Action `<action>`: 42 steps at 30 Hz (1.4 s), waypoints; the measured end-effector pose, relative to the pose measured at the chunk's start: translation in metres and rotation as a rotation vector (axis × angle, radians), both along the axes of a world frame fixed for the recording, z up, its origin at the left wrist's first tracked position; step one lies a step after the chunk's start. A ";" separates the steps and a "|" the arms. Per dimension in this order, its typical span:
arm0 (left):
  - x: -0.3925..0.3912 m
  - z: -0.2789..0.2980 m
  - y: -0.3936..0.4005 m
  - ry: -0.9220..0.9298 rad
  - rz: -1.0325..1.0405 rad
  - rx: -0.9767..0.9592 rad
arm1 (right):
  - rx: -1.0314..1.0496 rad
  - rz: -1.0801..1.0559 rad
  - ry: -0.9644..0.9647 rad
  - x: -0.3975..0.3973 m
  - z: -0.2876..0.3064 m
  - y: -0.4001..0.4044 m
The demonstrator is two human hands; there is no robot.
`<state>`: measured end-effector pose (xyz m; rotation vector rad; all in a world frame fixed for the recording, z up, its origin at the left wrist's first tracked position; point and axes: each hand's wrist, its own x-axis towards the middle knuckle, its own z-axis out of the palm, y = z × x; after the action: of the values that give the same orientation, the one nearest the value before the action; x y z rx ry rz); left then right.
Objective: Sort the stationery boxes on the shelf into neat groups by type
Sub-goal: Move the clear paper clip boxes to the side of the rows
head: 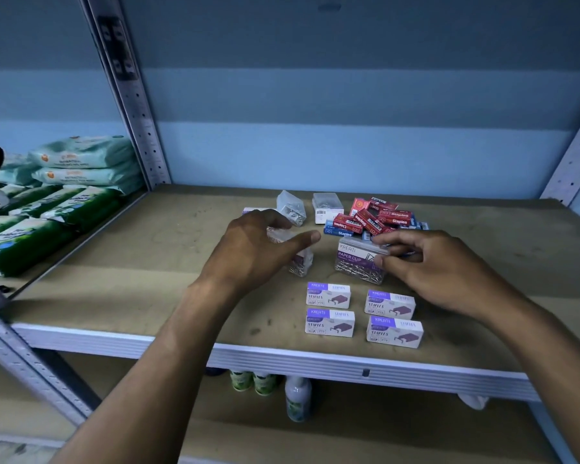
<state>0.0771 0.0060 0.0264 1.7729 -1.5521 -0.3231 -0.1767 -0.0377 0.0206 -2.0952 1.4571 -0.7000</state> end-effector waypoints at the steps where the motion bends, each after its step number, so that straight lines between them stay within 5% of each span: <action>1: 0.002 0.000 0.001 0.001 -0.028 -0.002 | -0.009 -0.001 -0.005 0.001 0.000 0.000; 8: 0.017 -0.007 0.001 -0.185 -0.297 -0.096 | -0.061 0.017 -0.040 0.008 -0.003 0.001; 13: 0.015 -0.009 -0.001 -0.131 -0.334 -0.110 | -0.089 0.021 -0.035 0.009 -0.002 0.003; 20: 0.017 -0.007 -0.004 0.004 -0.310 -0.119 | -0.098 0.035 -0.046 0.009 0.003 0.009; 42: 0.093 0.021 0.079 -0.065 -0.179 -0.204 | -0.221 0.197 -0.146 0.082 0.031 0.060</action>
<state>0.1702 0.0848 0.0477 1.5051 -1.7291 -0.1867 -0.0952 0.0225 0.0516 -2.2601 1.1199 -0.9494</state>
